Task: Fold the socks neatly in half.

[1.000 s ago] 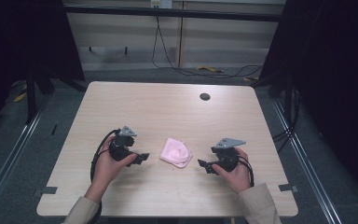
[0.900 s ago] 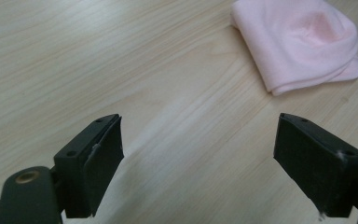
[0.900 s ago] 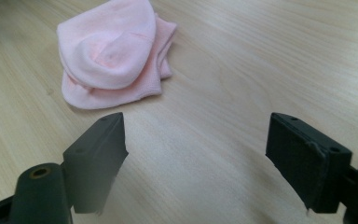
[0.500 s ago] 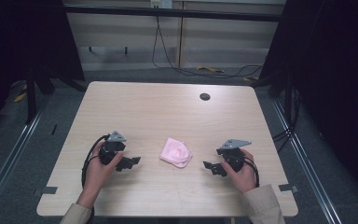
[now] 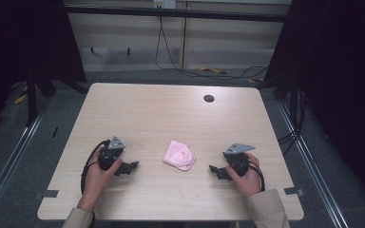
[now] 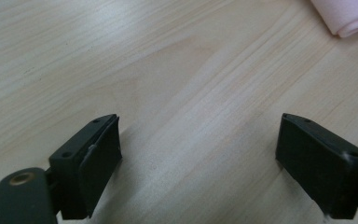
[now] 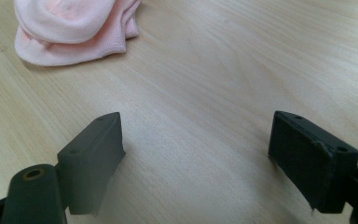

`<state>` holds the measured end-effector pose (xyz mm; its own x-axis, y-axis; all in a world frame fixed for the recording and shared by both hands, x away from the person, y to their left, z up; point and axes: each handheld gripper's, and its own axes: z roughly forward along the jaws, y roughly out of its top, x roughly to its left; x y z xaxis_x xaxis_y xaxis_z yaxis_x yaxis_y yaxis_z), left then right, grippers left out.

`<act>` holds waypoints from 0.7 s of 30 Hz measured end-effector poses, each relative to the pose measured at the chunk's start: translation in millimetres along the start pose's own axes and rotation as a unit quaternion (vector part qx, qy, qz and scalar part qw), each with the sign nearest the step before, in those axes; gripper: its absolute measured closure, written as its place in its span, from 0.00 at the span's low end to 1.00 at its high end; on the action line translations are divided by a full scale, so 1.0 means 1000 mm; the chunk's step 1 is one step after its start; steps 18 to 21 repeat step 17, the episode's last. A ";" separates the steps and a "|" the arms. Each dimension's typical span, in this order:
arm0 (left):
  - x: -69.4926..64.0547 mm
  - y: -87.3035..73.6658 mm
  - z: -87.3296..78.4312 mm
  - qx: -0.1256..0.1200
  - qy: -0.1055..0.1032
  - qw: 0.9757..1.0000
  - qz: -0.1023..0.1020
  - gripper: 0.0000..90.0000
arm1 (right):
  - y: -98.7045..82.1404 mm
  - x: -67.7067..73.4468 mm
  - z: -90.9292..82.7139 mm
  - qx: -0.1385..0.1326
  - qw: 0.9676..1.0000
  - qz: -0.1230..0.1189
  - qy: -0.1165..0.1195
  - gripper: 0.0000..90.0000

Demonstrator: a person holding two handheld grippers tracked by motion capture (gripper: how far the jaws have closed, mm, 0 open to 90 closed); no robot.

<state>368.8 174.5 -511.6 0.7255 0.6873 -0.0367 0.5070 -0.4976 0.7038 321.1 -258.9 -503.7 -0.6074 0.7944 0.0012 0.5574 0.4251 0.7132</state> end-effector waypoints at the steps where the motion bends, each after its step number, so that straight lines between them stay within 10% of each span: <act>1: 0.000 -0.001 0.001 -0.007 -0.002 1.000 0.001 0.13 | 0.000 0.000 0.000 0.001 1.000 0.001 0.000 0.19; 5: 0.000 -0.003 0.004 -0.005 -0.005 1.000 0.008 0.00 | 0.000 0.000 0.000 0.002 1.000 0.001 0.000 0.18; 21: 0.000 -0.003 0.004 -0.005 -0.005 1.000 0.007 0.00 | 0.001 0.000 0.001 0.003 1.000 0.002 -0.002 0.17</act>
